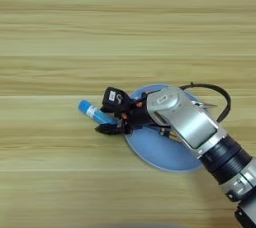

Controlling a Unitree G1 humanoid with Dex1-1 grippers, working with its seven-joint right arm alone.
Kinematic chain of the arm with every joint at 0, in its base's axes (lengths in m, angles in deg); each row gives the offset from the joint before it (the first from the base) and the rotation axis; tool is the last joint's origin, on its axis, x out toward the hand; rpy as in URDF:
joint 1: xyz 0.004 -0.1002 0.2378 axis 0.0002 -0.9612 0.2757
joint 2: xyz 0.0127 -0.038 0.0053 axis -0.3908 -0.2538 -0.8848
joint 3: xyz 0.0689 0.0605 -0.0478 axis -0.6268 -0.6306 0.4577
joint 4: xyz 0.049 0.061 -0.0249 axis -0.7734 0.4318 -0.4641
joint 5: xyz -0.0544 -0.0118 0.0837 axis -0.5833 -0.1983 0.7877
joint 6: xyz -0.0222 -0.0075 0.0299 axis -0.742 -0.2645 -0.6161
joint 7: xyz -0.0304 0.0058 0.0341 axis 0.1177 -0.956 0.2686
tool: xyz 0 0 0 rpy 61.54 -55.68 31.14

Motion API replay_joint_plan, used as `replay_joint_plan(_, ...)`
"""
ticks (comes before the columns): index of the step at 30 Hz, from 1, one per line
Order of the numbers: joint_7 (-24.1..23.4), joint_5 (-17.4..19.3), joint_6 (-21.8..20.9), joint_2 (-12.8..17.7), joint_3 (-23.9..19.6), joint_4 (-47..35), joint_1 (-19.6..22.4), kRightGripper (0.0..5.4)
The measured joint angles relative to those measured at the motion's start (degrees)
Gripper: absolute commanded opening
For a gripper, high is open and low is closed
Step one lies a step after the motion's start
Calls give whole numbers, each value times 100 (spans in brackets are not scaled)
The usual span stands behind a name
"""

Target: Move the objects on the table

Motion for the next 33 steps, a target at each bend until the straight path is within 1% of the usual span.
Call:
replay_joint_plan(1,0,-5,0,-3,0,0,-1,192)
replay_joint_plan(2,1,-7,0,-6,0,0,-3,182)
replay_joint_plan(3,1,-10,-1,-9,0,0,-7,161)
replay_joint_plan(6,2,-13,-2,-18,0,-1,-15,140)
replay_joint_plan(16,11,-8,2,-34,-3,-19,-26,140)
replay_joint_plan(20,65,23,36,-36,-46,-151,-28,140)
replay_joint_plan(27,139,216,305,-64,-266,-726,13,140)
replay_joint_plan(33,170,360,513,-71,-406,-1010,79,140)
